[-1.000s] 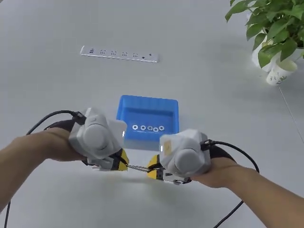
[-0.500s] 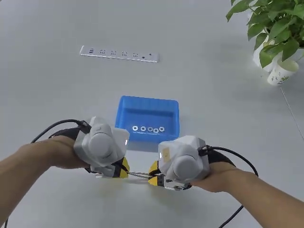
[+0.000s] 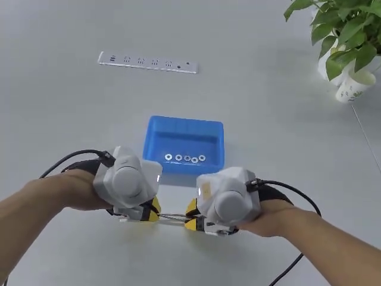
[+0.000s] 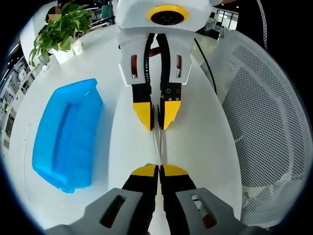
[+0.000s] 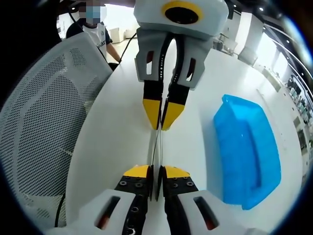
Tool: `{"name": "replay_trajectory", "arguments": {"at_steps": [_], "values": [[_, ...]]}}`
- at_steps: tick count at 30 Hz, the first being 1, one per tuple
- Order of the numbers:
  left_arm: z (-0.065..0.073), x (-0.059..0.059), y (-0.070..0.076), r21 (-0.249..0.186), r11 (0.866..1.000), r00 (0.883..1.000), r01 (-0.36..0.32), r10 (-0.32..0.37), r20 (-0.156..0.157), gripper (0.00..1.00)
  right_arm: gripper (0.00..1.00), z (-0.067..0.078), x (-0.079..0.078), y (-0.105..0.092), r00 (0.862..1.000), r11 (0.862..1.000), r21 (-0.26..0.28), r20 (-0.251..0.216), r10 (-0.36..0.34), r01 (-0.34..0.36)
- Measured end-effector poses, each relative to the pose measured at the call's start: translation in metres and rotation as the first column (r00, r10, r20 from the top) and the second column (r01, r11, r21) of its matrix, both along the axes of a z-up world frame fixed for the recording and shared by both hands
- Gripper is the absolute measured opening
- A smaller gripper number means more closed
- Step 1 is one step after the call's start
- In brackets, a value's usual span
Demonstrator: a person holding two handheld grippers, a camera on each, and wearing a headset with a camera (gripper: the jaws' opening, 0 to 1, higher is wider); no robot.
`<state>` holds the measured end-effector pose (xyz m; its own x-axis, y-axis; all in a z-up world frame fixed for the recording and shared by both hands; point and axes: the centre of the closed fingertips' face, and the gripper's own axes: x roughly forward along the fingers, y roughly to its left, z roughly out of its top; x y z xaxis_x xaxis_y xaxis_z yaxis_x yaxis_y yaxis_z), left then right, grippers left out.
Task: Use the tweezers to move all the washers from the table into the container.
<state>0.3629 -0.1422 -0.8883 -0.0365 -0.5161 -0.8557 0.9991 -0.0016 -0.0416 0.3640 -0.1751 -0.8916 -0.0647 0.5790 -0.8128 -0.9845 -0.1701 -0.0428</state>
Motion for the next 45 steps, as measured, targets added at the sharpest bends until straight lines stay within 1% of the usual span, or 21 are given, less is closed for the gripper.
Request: {"name": "replay_trajectory", "arguments": {"at_steps": [6, 9, 12, 19, 25, 30, 34, 36, 38, 40, 42, 44, 45], "values": [[-0.003, -0.001, 0.0, 0.004, 1.0, 1.0, 0.007, -0.007, 0.0, 0.05, 0.12, 0.0, 0.0, -0.001, 1.0, 1.0, -0.001, -0.016, -0.005, 0.005], [-0.003, -0.001, 0.0, 0.003, 1.0, 1.0, 0.003, -0.003, -0.005, 0.05, 0.12, 0.0, 0.0, -0.001, 0.999, 1.0, 0.002, -0.035, -0.019, 0.019], [-0.003, -0.002, 0.0, 0.001, 1.0, 1.0, 0.001, -0.001, -0.014, 0.07, 0.12, 0.0, 0.0, 0.0, 0.999, 1.0, 0.0, -0.042, -0.019, 0.019], [-0.003, -0.002, 0.0, 0.0, 1.0, 1.0, 0.0, 0.0, -0.019, 0.08, 0.12, 0.0, 0.0, 0.001, 0.999, 1.0, -0.003, -0.043, -0.017, 0.017], [-0.003, -0.003, 0.001, 0.001, 1.0, 1.0, 0.001, -0.001, -0.018, 0.08, 0.13, 0.0, -0.001, 0.001, 0.999, 1.0, -0.004, -0.037, -0.015, 0.015], [-0.002, -0.002, 0.002, 0.007, 1.0, 1.0, -0.002, 0.003, -0.012, 0.11, 0.19, 0.0, 0.001, -0.001, 0.999, 1.0, -0.012, -0.026, -0.022, 0.022], [0.002, -0.001, 0.006, 0.006, 1.0, 1.0, -0.015, 0.015, -0.007, 0.13, 0.2, 0.009, 0.003, -0.001, 0.999, 0.999, 0.005, -0.024, -0.035, 0.035], [0.005, 0.0, 0.009, 0.004, 1.0, 0.999, -0.031, 0.031, -0.008, 0.17, 0.23, 0.012, 0.005, -0.003, 0.998, 0.999, 0.007, -0.028, -0.051, 0.051], [0.008, 0.002, 0.012, 0.001, 0.998, 0.998, -0.059, 0.059, -0.008, 0.21, 0.26, 0.017, 0.009, -0.005, 0.997, 0.998, 0.016, -0.023, -0.068, 0.069], [0.011, 0.003, 0.015, -0.003, 0.997, 0.997, -0.074, 0.074, -0.006, 0.23, 0.29, 0.023, 0.011, -0.007, 0.996, 0.996, 0.029, -0.023, -0.088, 0.089], [0.016, 0.003, 0.018, -0.015, 0.995, 0.995, -0.103, 0.103, -0.007, 0.27, 0.32, 0.03, 0.015, -0.01, 0.993, 0.992, 0.047, -0.02, -0.119, 0.119], [0.02, 0.003, 0.021, -0.023, 0.993, 0.993, -0.118, 0.118, -0.006, 0.28, 0.33, 0.037, 0.02, -0.014, 0.988, 0.986, 0.065, -0.022, -0.154, 0.155], [0.024, 0.004, 0.023, -0.035, 0.99, 0.991, -0.137, 0.136, -0.006, 0.29, 0.35, 0.039, 0.021, -0.016, 0.986, 0.984, 0.071, -0.015, -0.165, 0.165]]}}
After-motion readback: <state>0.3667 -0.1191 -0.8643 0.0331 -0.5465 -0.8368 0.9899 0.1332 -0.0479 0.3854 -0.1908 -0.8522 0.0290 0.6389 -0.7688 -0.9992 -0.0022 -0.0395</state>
